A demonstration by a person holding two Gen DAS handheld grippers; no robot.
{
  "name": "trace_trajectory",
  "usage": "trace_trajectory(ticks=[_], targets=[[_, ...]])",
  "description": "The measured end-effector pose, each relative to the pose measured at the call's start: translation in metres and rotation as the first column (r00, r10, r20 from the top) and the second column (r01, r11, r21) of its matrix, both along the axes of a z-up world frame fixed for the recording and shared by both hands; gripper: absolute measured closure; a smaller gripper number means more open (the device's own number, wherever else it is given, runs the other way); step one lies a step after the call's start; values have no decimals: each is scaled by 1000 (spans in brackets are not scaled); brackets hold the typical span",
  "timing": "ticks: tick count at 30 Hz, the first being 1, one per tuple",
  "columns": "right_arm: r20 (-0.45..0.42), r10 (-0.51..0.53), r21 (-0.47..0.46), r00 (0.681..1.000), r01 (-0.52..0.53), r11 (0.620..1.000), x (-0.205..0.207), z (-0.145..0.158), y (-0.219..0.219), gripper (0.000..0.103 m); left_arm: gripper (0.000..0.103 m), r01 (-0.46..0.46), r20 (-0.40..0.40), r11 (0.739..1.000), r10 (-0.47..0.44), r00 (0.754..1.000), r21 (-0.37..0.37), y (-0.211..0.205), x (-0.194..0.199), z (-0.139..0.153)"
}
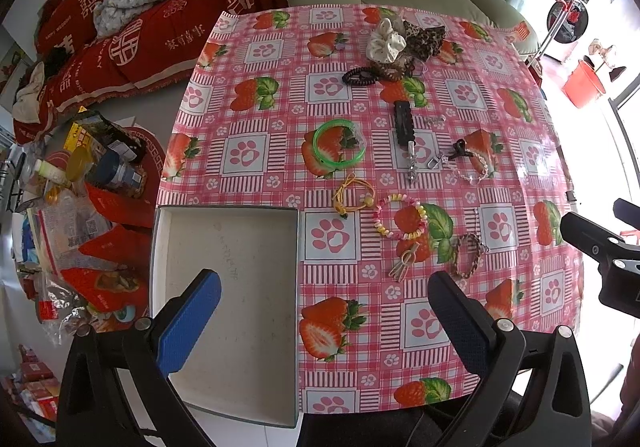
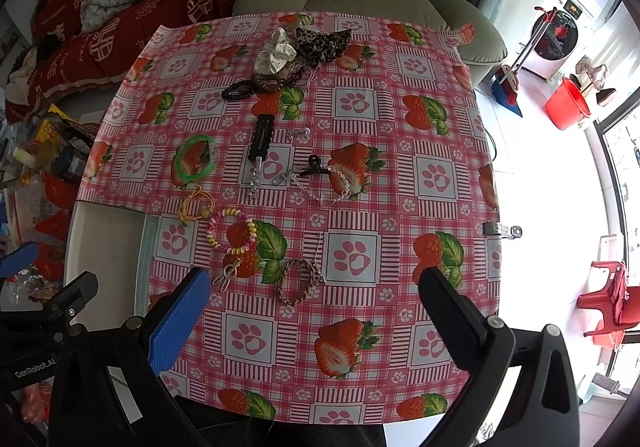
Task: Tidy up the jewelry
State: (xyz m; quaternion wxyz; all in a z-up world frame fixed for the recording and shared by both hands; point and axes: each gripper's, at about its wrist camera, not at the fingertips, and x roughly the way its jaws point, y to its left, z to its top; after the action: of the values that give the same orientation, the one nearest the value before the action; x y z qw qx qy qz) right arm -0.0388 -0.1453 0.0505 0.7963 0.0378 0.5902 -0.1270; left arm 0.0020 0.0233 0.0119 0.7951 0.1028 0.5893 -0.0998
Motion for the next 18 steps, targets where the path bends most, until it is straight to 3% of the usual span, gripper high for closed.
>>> trace_trajectory(ticks=[18], targets=[[-10,1,9,1000,-1,1000,-3,-5,-2,0,0,-8,-8,1000,8,1000,3,1,-1,-3]])
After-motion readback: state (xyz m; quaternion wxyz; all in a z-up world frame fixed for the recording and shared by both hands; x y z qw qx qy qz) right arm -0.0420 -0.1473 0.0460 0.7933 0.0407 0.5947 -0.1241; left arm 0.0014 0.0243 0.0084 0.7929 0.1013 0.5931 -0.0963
